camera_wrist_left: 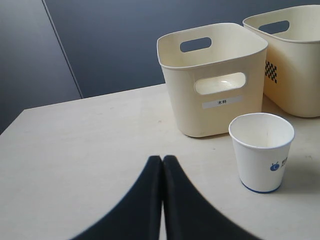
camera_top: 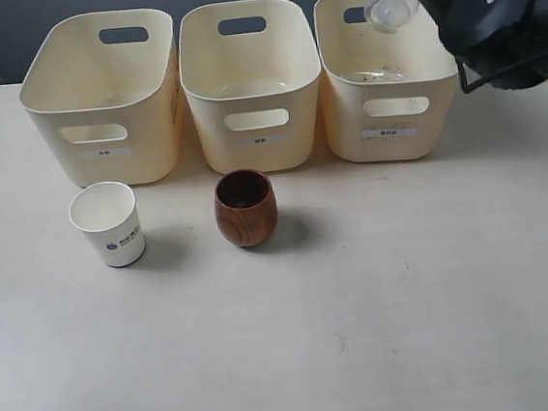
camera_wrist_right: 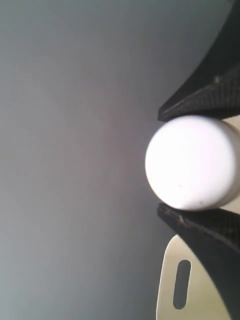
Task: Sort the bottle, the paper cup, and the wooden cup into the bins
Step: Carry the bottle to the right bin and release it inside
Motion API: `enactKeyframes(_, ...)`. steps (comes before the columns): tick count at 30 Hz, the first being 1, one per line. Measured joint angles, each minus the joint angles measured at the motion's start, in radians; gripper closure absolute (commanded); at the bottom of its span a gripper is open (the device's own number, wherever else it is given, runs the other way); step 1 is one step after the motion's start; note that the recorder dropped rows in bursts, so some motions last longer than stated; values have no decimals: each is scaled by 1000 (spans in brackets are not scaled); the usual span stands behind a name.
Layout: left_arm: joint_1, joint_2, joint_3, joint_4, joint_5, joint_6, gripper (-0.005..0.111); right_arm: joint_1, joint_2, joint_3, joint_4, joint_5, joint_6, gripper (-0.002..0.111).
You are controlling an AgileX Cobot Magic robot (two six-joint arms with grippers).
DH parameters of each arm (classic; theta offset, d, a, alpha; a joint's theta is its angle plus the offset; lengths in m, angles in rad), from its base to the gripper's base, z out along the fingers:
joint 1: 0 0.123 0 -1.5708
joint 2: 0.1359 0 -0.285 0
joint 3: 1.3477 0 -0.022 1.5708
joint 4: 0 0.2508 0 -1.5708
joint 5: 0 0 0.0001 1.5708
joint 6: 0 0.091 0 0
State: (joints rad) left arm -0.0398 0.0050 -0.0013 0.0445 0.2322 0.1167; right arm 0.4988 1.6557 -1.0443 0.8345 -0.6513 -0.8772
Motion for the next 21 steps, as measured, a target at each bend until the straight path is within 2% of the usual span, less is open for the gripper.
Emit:
enactKeyframes(10, 0, 0, 0, 0, 0, 0, 107, -67, 172, -96, 8, 0, 111, 109)
enactKeyframes(21, 0, 0, 0, 0, 0, 0, 107, -74, 256, -105, -64, 5, 134, 109)
